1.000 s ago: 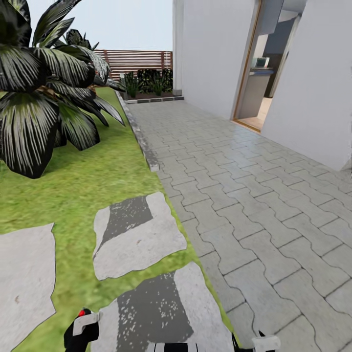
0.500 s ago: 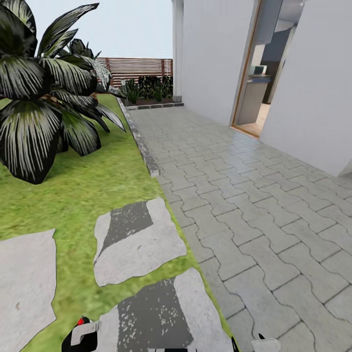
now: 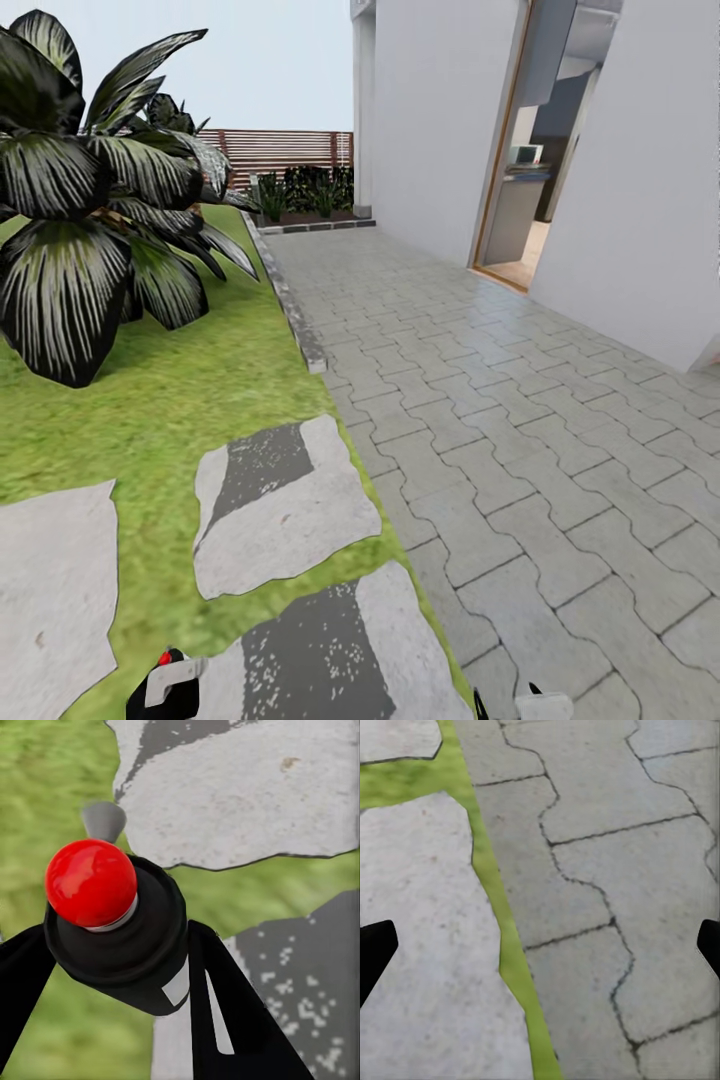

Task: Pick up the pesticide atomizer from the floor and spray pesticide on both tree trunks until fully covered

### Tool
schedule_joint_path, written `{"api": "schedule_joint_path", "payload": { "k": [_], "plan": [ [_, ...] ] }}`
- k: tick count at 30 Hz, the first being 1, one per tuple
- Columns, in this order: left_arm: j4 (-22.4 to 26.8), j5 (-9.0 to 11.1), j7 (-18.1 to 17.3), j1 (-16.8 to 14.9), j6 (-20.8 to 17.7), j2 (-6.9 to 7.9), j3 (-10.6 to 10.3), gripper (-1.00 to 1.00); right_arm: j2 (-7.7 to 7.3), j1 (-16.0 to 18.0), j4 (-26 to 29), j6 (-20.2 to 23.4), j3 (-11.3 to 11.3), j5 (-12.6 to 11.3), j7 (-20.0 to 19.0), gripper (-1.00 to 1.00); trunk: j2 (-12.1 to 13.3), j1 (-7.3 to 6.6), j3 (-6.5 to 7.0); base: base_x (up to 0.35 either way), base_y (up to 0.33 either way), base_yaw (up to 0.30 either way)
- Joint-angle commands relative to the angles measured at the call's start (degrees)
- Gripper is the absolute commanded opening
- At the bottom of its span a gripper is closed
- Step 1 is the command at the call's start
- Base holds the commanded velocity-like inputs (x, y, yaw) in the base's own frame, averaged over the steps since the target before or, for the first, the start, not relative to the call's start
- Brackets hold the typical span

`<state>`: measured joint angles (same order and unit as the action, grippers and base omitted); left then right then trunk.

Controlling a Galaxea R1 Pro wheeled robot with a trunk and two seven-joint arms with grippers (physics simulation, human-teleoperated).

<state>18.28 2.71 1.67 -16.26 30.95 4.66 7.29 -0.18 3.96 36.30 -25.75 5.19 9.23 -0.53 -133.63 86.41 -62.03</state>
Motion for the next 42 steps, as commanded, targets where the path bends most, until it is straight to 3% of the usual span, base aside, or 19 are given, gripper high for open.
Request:
{"api": "schedule_joint_path", "payload": {
  "k": [1,4,18,42],
  "plan": [
    [0.0,0.01,0.0,0.0,0.0,0.0,0.01,-1.0,0.0,0.0,0.0,0.0,0.0,0.0,0.0,1.0,0.42,-0.23,0.28,0.0,0.0,0.0],
    [0.0,0.01,0.0,0.0,-0.01,0.0,0.01,-1.0,0.0,0.0,-0.06,0.0,0.0,0.0,0.0,1.0,1.62,-0.88,1.08,0.0,0.0,0.0],
    [0.18,0.03,-0.09,0.0,0.0,-0.06,-0.06,-1.0,0.06,0.0,-0.09,0.0,0.0,0.0,0.0,1.0,1.62,-0.88,2.32,0.0,0.0,0.014],
    [0.26,0.09,-0.16,0.0,-0.06,-0.26,-0.51,-1.0,0.35,0.0,-0.09,0.0,0.0,0.0,0.09,1.0,1.62,-0.88,3.4,0.0,0.0,0.216]
  ]
}}
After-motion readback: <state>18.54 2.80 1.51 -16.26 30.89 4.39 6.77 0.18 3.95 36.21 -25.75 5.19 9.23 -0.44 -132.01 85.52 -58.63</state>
